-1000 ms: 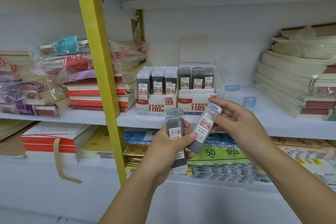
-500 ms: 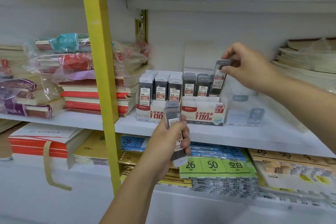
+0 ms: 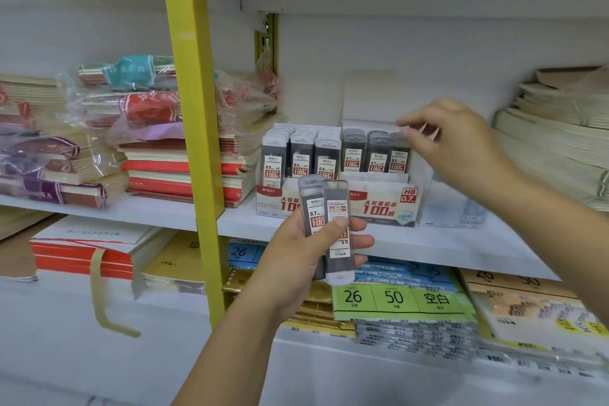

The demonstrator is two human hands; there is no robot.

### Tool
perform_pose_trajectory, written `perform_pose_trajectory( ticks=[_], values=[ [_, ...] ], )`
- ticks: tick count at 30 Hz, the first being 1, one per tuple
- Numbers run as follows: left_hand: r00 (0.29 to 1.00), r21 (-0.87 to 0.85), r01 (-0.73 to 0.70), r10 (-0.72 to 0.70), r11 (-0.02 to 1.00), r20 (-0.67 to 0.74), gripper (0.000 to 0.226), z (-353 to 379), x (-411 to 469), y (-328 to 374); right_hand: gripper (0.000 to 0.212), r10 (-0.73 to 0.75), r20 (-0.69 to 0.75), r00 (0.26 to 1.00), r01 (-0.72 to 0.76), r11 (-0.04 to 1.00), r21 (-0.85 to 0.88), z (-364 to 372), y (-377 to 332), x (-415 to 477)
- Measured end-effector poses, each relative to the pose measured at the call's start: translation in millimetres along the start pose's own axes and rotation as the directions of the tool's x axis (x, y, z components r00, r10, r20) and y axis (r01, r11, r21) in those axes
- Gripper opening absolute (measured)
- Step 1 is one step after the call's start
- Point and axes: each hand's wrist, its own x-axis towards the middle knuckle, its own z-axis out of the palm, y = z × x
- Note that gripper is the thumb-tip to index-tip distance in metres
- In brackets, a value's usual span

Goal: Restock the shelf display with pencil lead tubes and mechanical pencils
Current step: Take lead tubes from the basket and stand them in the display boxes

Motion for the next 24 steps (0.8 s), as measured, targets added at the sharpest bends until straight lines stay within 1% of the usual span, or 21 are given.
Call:
perform_pose_trajectory(
  ticks=[1,3,4,6,9,10,12,14,16,18,20,21,24],
  values=[
    [1.000,-0.001,0.002,-0.002,1.000,0.005,0.024,1.0,-1.2,0.1,0.018,0.023,0.019,1.000,-0.025,0.989,0.144,0.2,-10.1,-18.4],
    [1.000,-0.014,0.024,-0.024,1.000,0.019,0.030,4.6,-4.3,-0.2,0.017,0.084,0.177,0.981,-0.149,0.907,0.394,7.1,-28.4,-55.9],
    [0.999,-0.021,0.040,-0.040,0.999,0.026,0.030,6.6,-5.8,-1.2,0.018,0.106,0.259,0.960,-0.222,0.851,0.476,13.0,-34.5,-71.1],
    [0.996,-0.011,0.071,-0.070,0.997,0.055,0.028,10.1,-9.3,-5.0,0.017,0.150,0.344,0.927,-0.336,0.741,0.582,24.7,-40.0,-93.1],
    [0.989,0.037,0.114,-0.117,0.993,0.092,0.027,12.5,-13.9,-12.1,0.007,0.221,0.375,0.900,-0.432,0.558,0.709,33.9,-38.3,-110.2],
    [0.987,0.051,0.126,-0.130,0.991,0.090,0.028,12.5,-15.5,-13.9,0.007,0.233,0.386,0.892,-0.450,0.514,0.730,35.4,-36.6,-114.3],
    [0.985,0.071,0.143,-0.149,0.987,0.086,0.033,11.8,-17.7,-16.0,0.007,0.248,0.403,0.881,-0.473,0.463,0.750,37.3,-33.6,-118.9],
    [0.986,0.137,0.146,-0.154,0.980,0.057,0.033,11.4,-19.1,-18.3,0.008,0.243,0.420,0.874,-0.485,0.457,0.746,37.2,-31.9,-120.3],
    [0.992,0.289,0.125,-0.122,0.949,-0.030,0.027,10.2,-19.0,-19.0,0.012,0.207,0.439,0.874,-0.481,0.497,0.722,35.0,-31.7,-121.3],
    [0.991,0.364,0.111,-0.077,0.925,-0.105,0.026,9.0,-18.1,-17.6,0.018,0.168,0.466,0.869,-0.475,0.549,0.688,32.8,-31.4,-124.4],
    [0.990,0.391,0.095,-0.044,0.916,-0.137,0.029,8.3,-17.6,-15.7,0.019,0.148,0.491,0.859,-0.469,0.612,0.637,31.0,-31.4,-128.5],
    [0.989,0.397,0.087,-0.033,0.914,-0.141,0.028,8.4,-17.7,-15.0,0.019,0.144,0.502,0.852,-0.475,0.616,0.629,30.5,-31.8,-130.2],
    [0.986,0.331,0.104,-0.054,0.938,-0.157,0.012,7.1,-17.3,-15.3,0.019,0.148,0.532,0.834,-0.514,0.561,0.649,28.9,-32.5,-133.5]
  ],
)
